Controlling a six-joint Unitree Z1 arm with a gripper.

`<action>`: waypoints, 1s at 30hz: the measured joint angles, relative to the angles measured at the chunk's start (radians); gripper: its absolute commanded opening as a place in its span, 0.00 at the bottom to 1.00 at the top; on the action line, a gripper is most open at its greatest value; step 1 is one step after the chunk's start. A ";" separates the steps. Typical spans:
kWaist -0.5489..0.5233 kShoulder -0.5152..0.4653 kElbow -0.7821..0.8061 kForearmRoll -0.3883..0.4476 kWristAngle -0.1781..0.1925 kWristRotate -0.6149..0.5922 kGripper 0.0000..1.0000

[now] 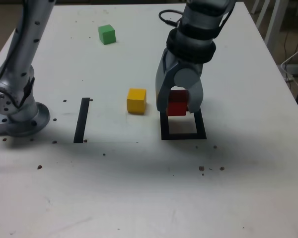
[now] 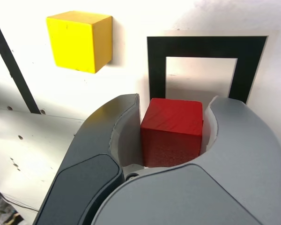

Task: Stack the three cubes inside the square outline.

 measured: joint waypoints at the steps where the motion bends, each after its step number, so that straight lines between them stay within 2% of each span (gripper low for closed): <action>1: -0.001 -0.005 0.012 -0.010 0.000 0.005 0.30; 15: -0.006 -0.022 0.092 -0.117 0.008 0.030 0.30; 30: -0.006 0.008 0.100 -0.152 0.020 0.030 0.30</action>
